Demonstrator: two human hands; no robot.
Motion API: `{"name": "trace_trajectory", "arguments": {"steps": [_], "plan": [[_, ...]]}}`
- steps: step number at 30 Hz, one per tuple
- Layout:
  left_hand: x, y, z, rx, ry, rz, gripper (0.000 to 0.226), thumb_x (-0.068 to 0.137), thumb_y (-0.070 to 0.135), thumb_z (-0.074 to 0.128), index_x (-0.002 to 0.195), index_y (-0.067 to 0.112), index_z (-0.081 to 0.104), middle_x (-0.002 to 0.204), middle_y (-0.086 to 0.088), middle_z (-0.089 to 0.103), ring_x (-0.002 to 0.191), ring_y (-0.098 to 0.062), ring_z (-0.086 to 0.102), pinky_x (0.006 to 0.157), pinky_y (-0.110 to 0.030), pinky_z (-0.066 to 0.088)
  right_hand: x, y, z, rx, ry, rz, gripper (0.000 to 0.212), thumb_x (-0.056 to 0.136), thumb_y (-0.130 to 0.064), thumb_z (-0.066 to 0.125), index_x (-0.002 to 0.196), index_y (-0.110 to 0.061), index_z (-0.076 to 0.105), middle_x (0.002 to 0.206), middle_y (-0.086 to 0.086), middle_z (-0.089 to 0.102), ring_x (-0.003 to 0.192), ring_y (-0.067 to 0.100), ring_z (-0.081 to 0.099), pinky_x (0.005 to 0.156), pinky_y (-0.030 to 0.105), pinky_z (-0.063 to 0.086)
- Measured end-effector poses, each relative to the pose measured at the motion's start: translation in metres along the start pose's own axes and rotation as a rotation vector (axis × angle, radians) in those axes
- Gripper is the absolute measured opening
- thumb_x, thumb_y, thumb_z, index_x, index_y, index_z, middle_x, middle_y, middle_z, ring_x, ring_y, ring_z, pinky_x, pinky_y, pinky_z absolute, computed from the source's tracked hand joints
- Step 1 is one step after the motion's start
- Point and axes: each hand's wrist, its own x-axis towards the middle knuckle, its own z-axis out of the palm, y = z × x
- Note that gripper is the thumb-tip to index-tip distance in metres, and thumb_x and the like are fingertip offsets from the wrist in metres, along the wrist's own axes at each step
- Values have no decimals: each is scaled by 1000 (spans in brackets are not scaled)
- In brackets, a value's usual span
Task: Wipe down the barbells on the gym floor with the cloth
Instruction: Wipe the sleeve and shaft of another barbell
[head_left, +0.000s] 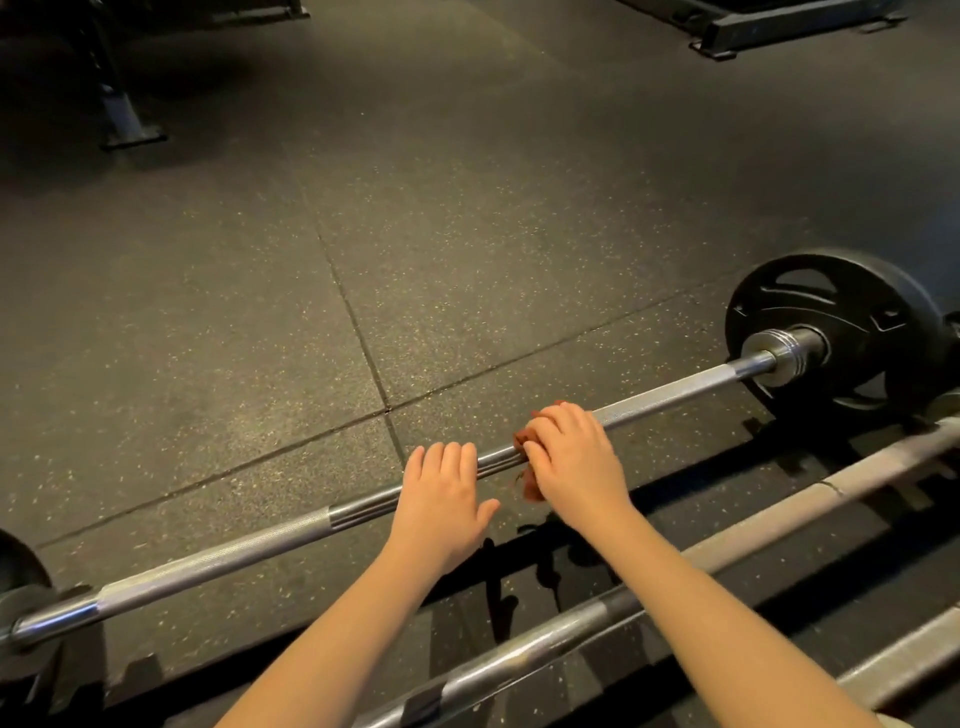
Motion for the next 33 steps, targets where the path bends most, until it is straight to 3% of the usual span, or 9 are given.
{"name": "trace_trajectory", "arguments": {"steps": [2, 4, 8, 11, 13, 16, 20, 25, 33], "plan": [[-1, 0, -2, 16, 24, 4, 68, 80, 58, 32, 112, 6, 61, 101, -7, 63, 95, -28, 62, 89, -47, 49, 12, 25, -8, -84, -37, -48, 42, 91, -40, 29, 94, -19, 65, 100, -2, 61, 101, 24, 55, 100, 41, 30], [0, -1, -2, -8, -13, -5, 75, 79, 60, 28, 120, 5, 58, 110, -8, 62, 104, -30, 60, 94, -49, 45, 17, 46, -16, -112, -30, 72, 44, 92, -39, 26, 96, -19, 65, 103, -2, 61, 103, 24, 54, 102, 44, 32], [3, -1, -5, 34, -141, -6, 87, 87, 66, 19, 152, 8, 15, 156, -9, 22, 143, -29, 20, 117, -49, 10, 1, 13, -1, -20, 90, 333, 42, 96, -30, 29, 106, -11, 66, 126, 6, 58, 132, 34, 42, 111, 51, 33], [6, -2, -7, 68, -207, -15, 85, 93, 65, 26, 153, 12, -3, 161, -7, 2, 147, -27, 3, 119, -48, 2, -5, 2, 1, 21, 10, 83, 42, 93, -32, 30, 106, -15, 66, 123, 3, 59, 130, 32, 45, 109, 52, 36], [6, -2, -8, 86, -225, -22, 87, 89, 68, 15, 153, 13, -5, 162, -7, 0, 148, -27, 2, 119, -48, 2, 6, 28, -10, -9, -73, -35, 33, 94, -33, 36, 106, -20, 63, 116, -3, 58, 120, 25, 50, 112, 48, 31], [7, -3, -7, 106, -258, -51, 87, 90, 68, 18, 153, 13, -8, 162, -6, -3, 148, -27, 1, 119, -49, 1, 20, 58, -20, -54, -61, 79, 30, 95, -33, 36, 102, -23, 63, 110, -7, 57, 112, 22, 50, 110, 48, 31], [10, 0, -11, 101, -277, -114, 88, 90, 69, 21, 153, 14, -7, 162, -6, -3, 148, -27, 1, 119, -48, 1, 12, 28, -8, 41, 5, 212, 22, 96, -23, 50, 108, -14, 65, 126, 3, 57, 133, 34, 40, 111, 51, 33], [8, 4, -15, 118, -287, -166, 87, 92, 66, 30, 154, 16, -5, 162, -6, -1, 147, -26, 4, 119, -47, 4, 17, 55, -26, -22, -164, -69, 28, 99, -32, 46, 124, -24, 56, 135, -4, 48, 133, 21, 35, 117, 43, 17], [15, 19, -21, 101, -308, -247, 88, 91, 66, 34, 154, 15, -2, 161, -8, 4, 147, -29, 6, 119, -48, 6, 7, 45, -33, 79, -199, 92, 35, 103, -26, 40, 137, -22, 46, 155, 0, 28, 148, 28, 9, 120, 40, 8]]}}
